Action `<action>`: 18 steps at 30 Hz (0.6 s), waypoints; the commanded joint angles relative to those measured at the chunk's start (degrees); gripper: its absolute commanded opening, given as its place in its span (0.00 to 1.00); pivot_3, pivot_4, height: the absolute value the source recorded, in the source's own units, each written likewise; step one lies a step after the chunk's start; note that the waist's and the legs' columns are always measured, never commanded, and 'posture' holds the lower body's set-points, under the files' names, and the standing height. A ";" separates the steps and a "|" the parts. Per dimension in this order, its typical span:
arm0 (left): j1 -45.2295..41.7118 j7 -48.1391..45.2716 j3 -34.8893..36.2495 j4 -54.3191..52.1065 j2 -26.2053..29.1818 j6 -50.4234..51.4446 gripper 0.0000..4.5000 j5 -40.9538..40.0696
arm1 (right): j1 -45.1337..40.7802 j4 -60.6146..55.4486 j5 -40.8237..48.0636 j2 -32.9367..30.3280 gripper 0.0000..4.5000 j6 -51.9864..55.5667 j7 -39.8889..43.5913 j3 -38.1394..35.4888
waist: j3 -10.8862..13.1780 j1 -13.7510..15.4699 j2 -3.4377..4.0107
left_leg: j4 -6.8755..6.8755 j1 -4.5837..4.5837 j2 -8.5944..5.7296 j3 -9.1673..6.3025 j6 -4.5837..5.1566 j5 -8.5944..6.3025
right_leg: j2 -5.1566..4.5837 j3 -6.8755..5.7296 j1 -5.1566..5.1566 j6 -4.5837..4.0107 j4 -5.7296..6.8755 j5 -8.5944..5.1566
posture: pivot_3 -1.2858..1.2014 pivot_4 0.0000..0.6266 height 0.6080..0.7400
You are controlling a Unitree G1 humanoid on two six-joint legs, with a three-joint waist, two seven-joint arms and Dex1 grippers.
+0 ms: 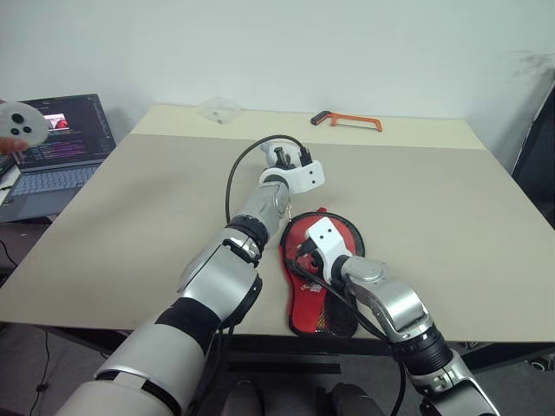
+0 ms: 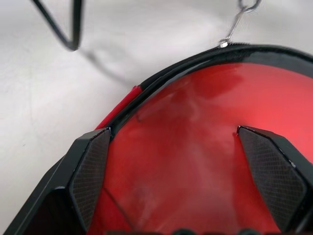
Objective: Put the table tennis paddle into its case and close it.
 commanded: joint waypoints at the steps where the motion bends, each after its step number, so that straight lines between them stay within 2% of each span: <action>1: -3.66 5.47 -0.39 -1.54 -1.64 -3.96 0.06 1.33 | 4.47 3.50 0.15 -0.73 1.00 7.35 1.76 4.88 | 0.00 0.03 0.00 | 0.00 0.00 0.00 0.00 0.00 0.00 | 0.00 0.00 0.00 0.00 -0.01 0.00 | 0.52 0.24 1.00; 11: -3.50 9.47 -6.53 -1.62 -8.39 -16.01 0.06 7.29 | 6.64 0.42 0.43 -0.02 1.00 9.82 0.43 4.52 | -0.06 0.05 0.06 | -0.07 -0.01 0.00 0.10 -0.04 -0.02 | -0.01 0.06 -0.03 -0.01 -0.07 -0.02 | 0.52 0.24 1.00; 18: -2.47 12.34 -12.40 -1.64 -10.63 -22.88 0.06 12.48 | 6.95 0.25 0.49 0.80 1.00 9.96 -0.12 4.33 | -0.33 0.23 0.12 | -0.07 -0.01 -0.04 0.15 -0.08 -0.05 | -0.08 0.08 -0.02 -0.01 -0.11 -0.03 | 0.52 0.24 1.00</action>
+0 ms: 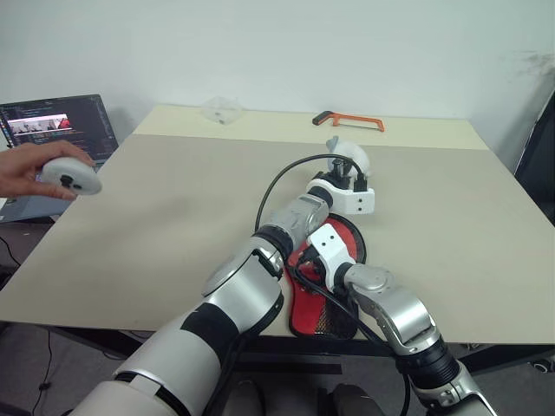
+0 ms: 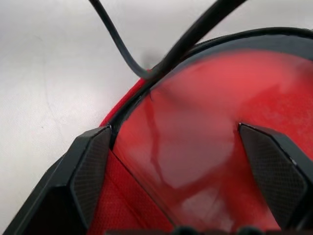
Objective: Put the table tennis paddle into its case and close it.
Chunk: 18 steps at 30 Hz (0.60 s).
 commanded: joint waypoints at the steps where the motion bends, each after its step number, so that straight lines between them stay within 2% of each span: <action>1: -2.02 2.98 -3.12 -2.43 -3.75 -6.12 0.06 2.62 | 3.46 5.93 0.88 0.67 1.00 6.35 1.13 3.89 | -0.19 0.00 0.03 | 0.00 0.00 -0.01 0.01 -0.02 -0.01 | -0.01 0.00 0.00 -0.01 -0.01 -0.01 | 0.52 0.24 1.00; 5: -1.31 3.72 -4.78 -2.41 -4.00 -8.45 0.06 4.07 | 3.21 6.57 0.81 0.95 1.00 5.94 1.36 3.86 | -0.77 0.02 0.17 | 0.00 0.01 -0.01 0.02 -0.11 -0.07 | -0.03 0.00 0.01 -0.01 -0.02 -0.09 | 0.52 0.24 1.00; 8: -0.93 -3.93 5.86 -1.77 -3.92 2.16 0.06 -6.06 | 2.82 7.18 0.69 0.78 1.00 5.40 1.78 3.88 | -0.85 -0.01 0.19 | 0.00 0.01 -0.01 0.03 -0.14 -0.10 | -0.03 0.00 0.01 -0.03 -0.01 -0.12 | 0.52 0.24 1.00; 11: -0.91 -13.67 7.97 -1.60 -2.63 4.94 0.06 -7.75 | 2.47 8.01 0.73 0.87 1.00 4.91 2.04 3.77 | -0.89 -0.11 0.20 | 0.01 0.04 -0.01 0.04 -0.14 -0.09 | -0.03 0.00 0.02 -0.02 0.00 -0.12 | 0.52 0.24 1.00; 15: 0.23 -26.85 10.60 -2.04 -0.81 3.09 0.35 -11.04 | 1.61 9.71 0.61 1.01 1.00 3.80 2.73 3.96 | -0.98 -0.35 0.24 | 0.00 0.12 0.00 0.03 -0.14 -0.09 | -0.02 0.00 0.03 -0.03 0.03 -0.11 | 0.52 0.24 1.00; 18: 0.69 -28.89 12.08 -2.47 0.54 3.30 0.60 -12.48 | 0.84 10.88 0.40 0.98 1.00 3.04 3.38 4.14 | -1.00 -0.70 0.26 | -0.02 0.23 0.02 0.04 -0.14 -0.09 | -0.01 0.02 0.08 -0.05 0.05 -0.11 | 0.52 0.24 1.00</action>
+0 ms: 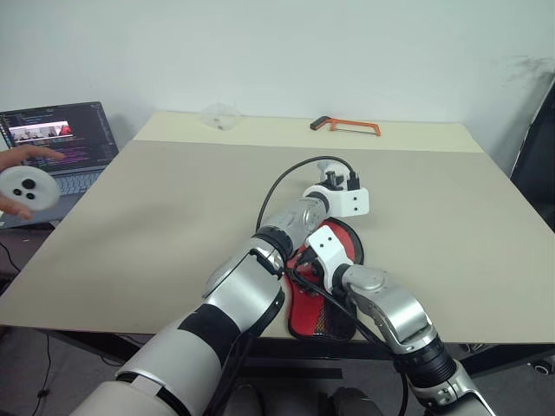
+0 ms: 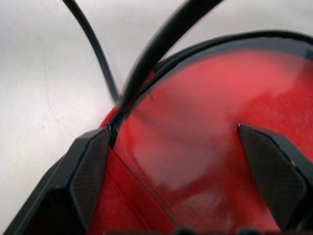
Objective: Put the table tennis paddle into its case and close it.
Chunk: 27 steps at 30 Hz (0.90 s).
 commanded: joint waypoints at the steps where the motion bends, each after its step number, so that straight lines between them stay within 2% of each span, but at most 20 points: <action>1: -0.07 -3.39 2.44 -2.77 0.79 -0.98 0.66 -2.85 | 1.96 8.17 0.36 0.00 1.00 2.93 2.35 4.01 | 0.00 -0.27 0.00 | 0.00 0.02 0.00 0.00 0.00 0.00 | 0.00 0.01 0.01 0.00 0.01 0.00 | 0.52 0.24 1.00; 5: 0.33 -8.81 4.81 -3.34 3.74 -1.58 0.97 -5.57 | 1.03 9.21 0.26 -1.20 1.00 1.85 3.87 3.91 | 0.00 -1.10 0.00 | -0.03 0.14 0.00 0.00 0.00 0.00 | 0.01 0.05 0.06 -0.05 0.03 0.04 | 0.52 0.24 1.00; 6: 0.27 -10.24 5.57 -3.58 4.77 -2.26 0.99 -6.47 | 0.76 9.41 0.36 -1.76 1.00 1.55 4.52 3.64 | 0.00 -1.14 0.00 | -0.05 0.18 0.01 0.00 0.00 0.00 | 0.02 0.06 0.06 -0.07 0.03 0.04 | 0.52 0.24 1.00; 10: -0.14 -17.16 8.66 -4.66 8.96 -5.46 0.99 -10.30 | -0.59 11.06 0.41 -2.99 1.00 -0.27 6.30 2.45 | 0.00 -1.16 0.00 | -0.26 0.33 0.00 0.00 0.00 0.00 | 0.02 0.08 0.13 -0.08 0.02 0.04 | 0.52 0.24 1.00; 14: -0.69 -30.31 14.15 -6.52 13.49 -6.47 0.99 -17.27 | -1.84 12.00 0.60 -3.98 1.00 -2.16 7.81 1.19 | 0.00 -1.05 0.00 | -0.51 0.56 0.00 0.03 0.01 0.01 | 0.04 0.09 0.21 -0.15 0.01 0.00 | 0.52 0.24 1.00; 20: -1.16 -47.11 19.89 -10.93 22.52 -3.95 0.99 -25.31 | -2.46 5.40 1.89 -9.42 1.00 -2.95 13.18 -0.36 | 0.06 -1.01 0.02 | -0.61 0.56 0.00 0.07 0.01 0.01 | 0.04 0.11 0.20 -0.22 -0.02 -0.05 | 0.52 0.24 1.00; 23: 0.14 -58.48 22.07 -13.92 29.06 0.84 0.99 -29.33 | -2.71 -3.30 5.50 -13.70 1.00 0.36 16.64 -3.21 | 0.12 -1.01 0.02 | -0.71 0.43 0.00 0.09 0.01 0.01 | 0.04 0.11 0.10 -0.29 -0.03 -0.18 | 0.52 0.24 1.00; 25: 2.11 -69.59 24.03 -18.71 33.10 8.16 0.99 -34.21 | -3.02 -9.63 9.48 -16.12 1.00 3.05 18.81 -7.30 | 0.22 -1.01 0.05 | -0.75 0.14 0.02 0.06 0.01 0.01 | 0.05 0.06 -0.13 -0.37 -0.01 -0.20 | 0.52 0.24 1.00; 27: 4.78 -76.52 25.55 -25.17 35.11 16.57 0.99 -38.98 | -3.54 -13.22 13.20 -16.63 1.00 4.88 19.60 -11.83 | 0.48 -1.00 0.13 | -0.75 -0.05 0.02 -0.01 -0.03 -0.02 | 0.06 0.00 -0.24 -0.50 -0.01 -0.18 | 0.52 0.24 1.00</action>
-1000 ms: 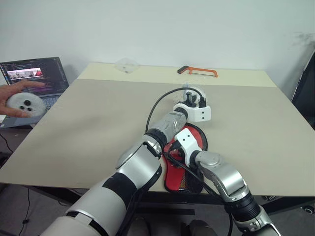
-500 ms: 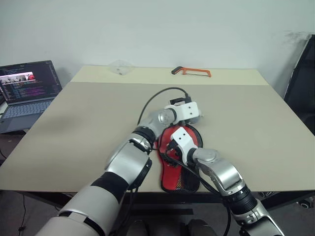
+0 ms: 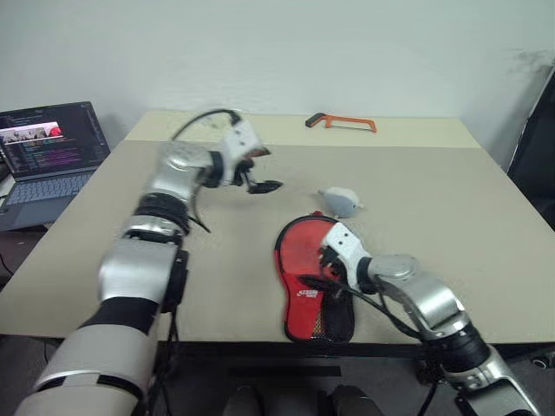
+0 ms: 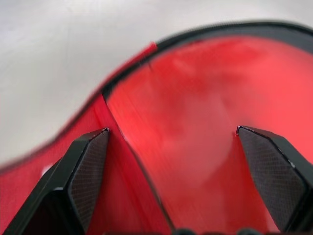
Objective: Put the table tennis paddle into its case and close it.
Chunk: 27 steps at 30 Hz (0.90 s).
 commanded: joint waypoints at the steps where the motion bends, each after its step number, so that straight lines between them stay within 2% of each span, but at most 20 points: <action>1: 4.96 -12.77 2.92 -14.72 2.58 14.86 0.99 -9.54 | -1.82 -8.30 8.21 0.26 1.00 3.71 1.90 -9.96 | 0.27 -0.02 0.05 | 0.00 -0.07 0.00 0.00 -0.04 -0.03 | 0.00 -0.01 -0.05 -0.02 0.00 -0.02 | 0.52 0.24 1.00; 3: 12.92 -16.68 1.82 -30.98 3.81 25.88 0.99 -15.08 | -4.43 -9.01 14.39 1.59 1.00 5.16 2.67 -17.25 | 0.45 -0.03 0.07 | 0.00 -0.26 0.01 -0.10 -0.05 -0.03 | 0.00 -0.08 -0.20 -0.06 0.03 -0.03 | 0.52 0.24 1.00; 5: 19.34 -16.56 1.02 -44.01 4.53 33.87 0.99 -18.93 | -6.87 -7.98 17.97 1.69 1.00 6.00 2.69 -21.89 | 0.78 0.04 0.07 | 0.00 -0.27 0.01 -0.15 -0.06 -0.04 | -0.02 -0.10 -0.18 -0.08 0.05 -0.02 | 0.52 0.24 1.00; 8: 26.35 -9.62 0.46 -55.49 2.15 40.79 0.99 -21.92 | -12.02 -1.51 19.25 0.76 1.00 4.46 0.97 -26.44 | 0.92 0.36 -0.02 | 0.06 -0.27 0.01 -0.32 -0.06 -0.03 | -0.04 -0.25 -0.13 -0.10 0.08 -0.01 | 0.52 0.24 1.00; 10: 30.65 -3.63 -0.52 -60.03 -1.66 42.05 0.99 -22.04 | -16.61 7.01 14.75 -0.15 1.00 0.10 -2.37 -25.77 | 0.94 0.47 0.01 | 0.13 -0.26 0.00 -0.37 -0.05 -0.02 | -0.02 -0.31 -0.08 -0.10 0.07 -0.01 | 0.52 0.24 1.00; 12: 32.45 0.76 -1.03 -61.90 -4.20 43.26 0.99 -21.89 | -19.57 13.60 11.68 -0.24 1.00 -3.45 -4.92 -24.62 | 0.98 0.55 0.01 | 0.18 -0.07 -0.02 -0.32 -0.01 0.00 | -0.05 -0.25 0.13 -0.06 0.04 -0.02 | 0.52 0.24 1.00; 16: 34.49 10.49 -2.98 -61.85 -12.02 42.74 0.99 -20.94 | -27.39 34.48 3.96 2.59 1.00 -12.82 -13.21 -22.42 | 1.00 0.46 0.02 | 0.21 -0.04 -0.02 -0.30 0.20 0.13 | 0.00 -0.19 0.11 0.06 0.04 0.04 | 0.52 0.24 1.00; 19: 35.23 15.72 -4.60 -60.61 -15.69 41.13 0.99 -19.28 | -31.25 45.12 2.60 4.89 1.00 -17.96 -14.96 -22.85 | 1.01 0.36 0.02 | 0.21 -0.04 -0.04 -0.21 0.23 0.15 | 0.00 -0.09 0.11 0.07 0.02 0.12 | 0.52 0.24 1.00; 24: 36.42 22.44 -6.53 -57.95 -19.10 39.42 0.99 -17.08 | -34.77 56.37 1.20 7.34 1.00 -25.11 -16.75 -23.35 | 1.02 0.27 0.05 | 0.05 -0.06 -0.04 -0.12 0.23 0.14 | 0.00 -0.03 0.02 -0.02 0.01 0.16 | 0.52 0.24 1.00; 27: 37.65 27.59 -9.19 -56.15 -20.55 36.49 0.99 -13.15 | -35.77 60.75 0.70 8.48 1.00 -26.96 -17.67 -23.17 | 1.04 0.33 0.07 | 0.03 -0.07 -0.05 -0.10 0.22 0.13 | -0.02 -0.02 0.02 -0.02 -0.01 0.16 | 0.52 0.24 1.00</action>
